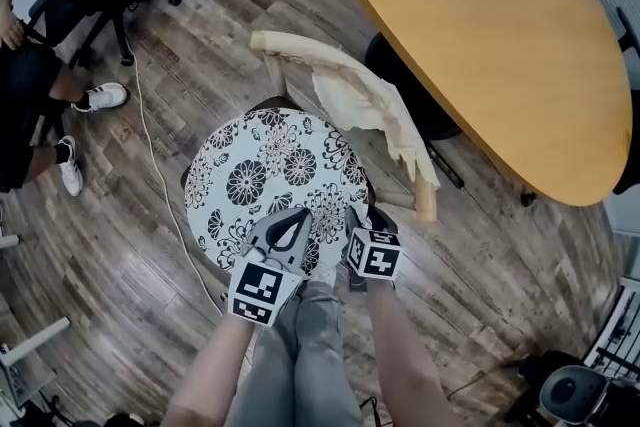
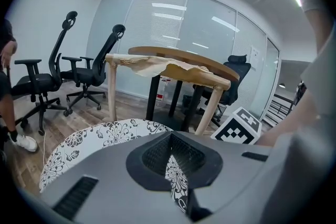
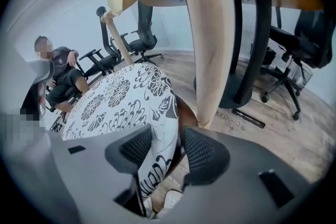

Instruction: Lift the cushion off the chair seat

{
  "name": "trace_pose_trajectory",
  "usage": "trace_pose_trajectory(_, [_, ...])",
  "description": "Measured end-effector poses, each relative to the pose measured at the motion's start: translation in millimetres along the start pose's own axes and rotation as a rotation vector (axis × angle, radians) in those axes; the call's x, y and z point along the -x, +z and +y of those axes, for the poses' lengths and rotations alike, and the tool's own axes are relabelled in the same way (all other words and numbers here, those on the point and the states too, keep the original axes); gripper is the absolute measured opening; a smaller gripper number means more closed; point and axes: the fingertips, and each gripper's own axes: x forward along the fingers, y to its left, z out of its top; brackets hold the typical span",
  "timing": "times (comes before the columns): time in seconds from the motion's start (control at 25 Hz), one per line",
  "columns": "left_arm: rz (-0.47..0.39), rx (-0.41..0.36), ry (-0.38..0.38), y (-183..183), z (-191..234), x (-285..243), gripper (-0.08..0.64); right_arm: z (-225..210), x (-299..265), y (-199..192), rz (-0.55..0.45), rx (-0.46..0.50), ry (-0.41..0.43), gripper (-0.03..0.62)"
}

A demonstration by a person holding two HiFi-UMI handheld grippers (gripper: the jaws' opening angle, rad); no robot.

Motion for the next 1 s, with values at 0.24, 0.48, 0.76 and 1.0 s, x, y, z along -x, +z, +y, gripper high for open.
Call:
trace_pose_trajectory(0.24, [0.013,0.002,0.005,-6.4,5.5,1.2,-0.003,2.2,-8.2,-2.5,0.065,0.091,0.001,0.192])
trace_pose_trajectory(0.48, [0.014,0.019,0.018,-5.2,12.2,5.8,-0.003,12.7,-3.5,0.0,0.054,0.105,0.013,0.061])
trace_pose_trajectory(0.76, [-0.014,0.026,0.044,6.1,19.5,14.9,-0.003,20.5,10.0,9.4,0.038,0.117,0.01,0.04])
trace_pose_trajectory(1.0, [-0.031,0.031,0.068,21.0,24.1,30.6,-0.003,32.4,29.8,23.9,0.013,0.151,0.015,0.038])
